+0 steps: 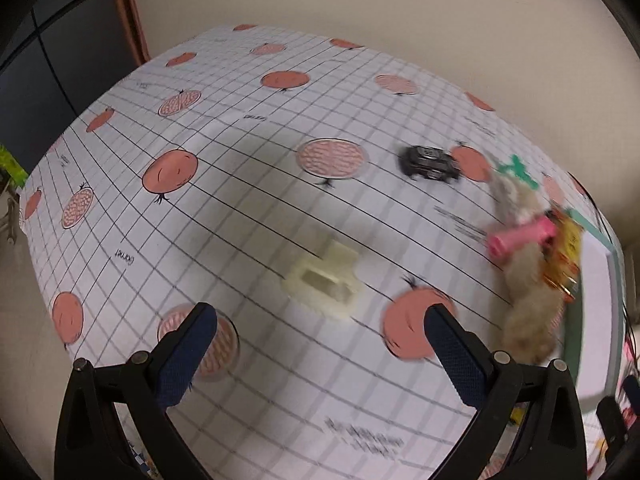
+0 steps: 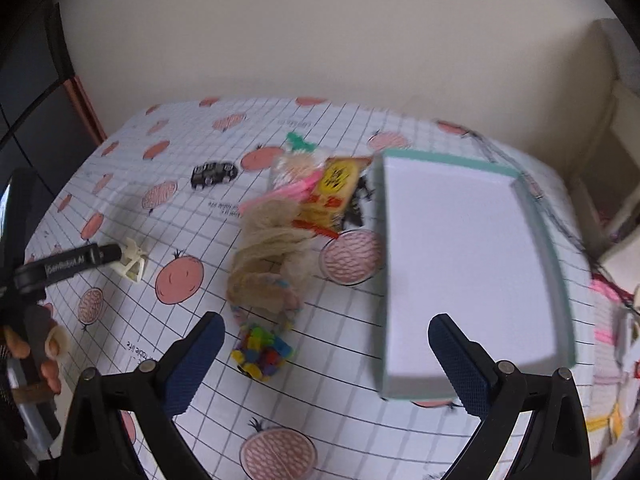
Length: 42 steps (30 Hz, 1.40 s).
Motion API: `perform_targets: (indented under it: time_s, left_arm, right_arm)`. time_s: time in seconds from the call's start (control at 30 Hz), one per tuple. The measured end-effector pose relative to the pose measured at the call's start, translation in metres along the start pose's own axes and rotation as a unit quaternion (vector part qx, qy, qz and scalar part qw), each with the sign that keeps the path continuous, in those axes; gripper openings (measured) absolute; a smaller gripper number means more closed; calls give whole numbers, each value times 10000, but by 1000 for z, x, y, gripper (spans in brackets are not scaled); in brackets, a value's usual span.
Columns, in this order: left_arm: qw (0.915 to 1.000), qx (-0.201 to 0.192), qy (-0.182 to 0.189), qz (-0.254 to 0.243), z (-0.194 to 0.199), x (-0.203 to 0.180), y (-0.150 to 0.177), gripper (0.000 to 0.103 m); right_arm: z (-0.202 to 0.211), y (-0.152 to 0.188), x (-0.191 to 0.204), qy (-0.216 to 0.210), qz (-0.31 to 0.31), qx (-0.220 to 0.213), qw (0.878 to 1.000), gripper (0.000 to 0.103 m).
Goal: Organize objects
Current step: 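Grasp the cream hair clip with the left gripper while the right grasps the colourful block toy, then carry the hair clip and block toy into the teal tray with both grippers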
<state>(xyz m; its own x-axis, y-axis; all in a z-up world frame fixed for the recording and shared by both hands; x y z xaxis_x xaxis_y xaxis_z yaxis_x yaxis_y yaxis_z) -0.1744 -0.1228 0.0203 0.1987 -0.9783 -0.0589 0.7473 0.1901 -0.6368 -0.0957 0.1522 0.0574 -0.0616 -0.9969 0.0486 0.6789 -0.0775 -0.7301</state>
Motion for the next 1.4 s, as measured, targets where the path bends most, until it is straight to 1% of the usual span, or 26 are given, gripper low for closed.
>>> perform_targets:
  time_s: [0.17, 0.27, 0.37, 0.43, 0.6, 0.87, 0.93, 0.97, 1.07, 1.1, 1.13, 1.4]
  left_arm:
    - [9998, -42, -125, -151, -26, 7, -10, 103]
    - [9998, -62, 12, -171, -35, 3, -10, 103]
    - [9994, -50, 96, -322, -42, -6, -7, 103]
    - [9992, -21, 56, -393, -45, -9, -4, 103]
    - [9989, -21, 69, -457, -50, -14, 1, 102]
    - [9988, 77, 44, -475, -58, -16, 8, 87]
    - [9987, 104, 64, -501, -57, -17, 10, 74]
    - [9986, 130, 67, -499, -57, -17, 10, 72]
    - [9988, 198, 28, -456, -58, -14, 13, 59]
    - [9989, 202, 34, -429, -58, -13, 13, 59]
    - [9990, 206, 40, -384, -58, -12, 13, 59]
    - [9987, 249, 69, -436, -56, -13, 16, 59]
  right_arm:
    - [-35, 16, 17, -230, 119, 446, 9987, 101]
    - [-50, 28, 24, -333, 132, 733, 9967, 100]
    - [-58, 39, 29, -360, 161, 912, 9951, 100]
    - [-61, 46, 32, -342, 214, 1041, 9937, 100]
    - [-63, 56, 34, -305, 344, 1174, 9920, 97]
    - [-66, 57, 36, -322, 319, 1262, 9910, 86]
    - [-68, 58, 38, -347, 315, 1302, 9904, 81]
    - [-69, 58, 39, -358, 303, 1315, 9902, 80]
    - [-68, 59, 42, -399, 291, 1350, 9896, 69]
    - [-68, 59, 43, -450, 294, 1377, 9890, 60]
    - [-68, 60, 44, -477, 281, 1393, 9887, 53]
    - [-65, 60, 39, -434, 286, 1415, 9886, 52]
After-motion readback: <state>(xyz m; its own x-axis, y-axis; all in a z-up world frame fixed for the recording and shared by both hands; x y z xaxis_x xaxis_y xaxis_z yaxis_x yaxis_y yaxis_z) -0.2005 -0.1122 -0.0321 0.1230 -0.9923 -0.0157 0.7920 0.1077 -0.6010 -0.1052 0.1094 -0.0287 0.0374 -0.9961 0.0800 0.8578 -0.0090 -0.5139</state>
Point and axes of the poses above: each gripper's, at about its wrist camera, not at the fingertips, and z roughly against the way its jaws point, x to its left, y to its underside, the point moved 5 cm from there along -z, roughly the way its jaws point, and after that the axes turned 15 degrees about -x, right-handed, at the moved point
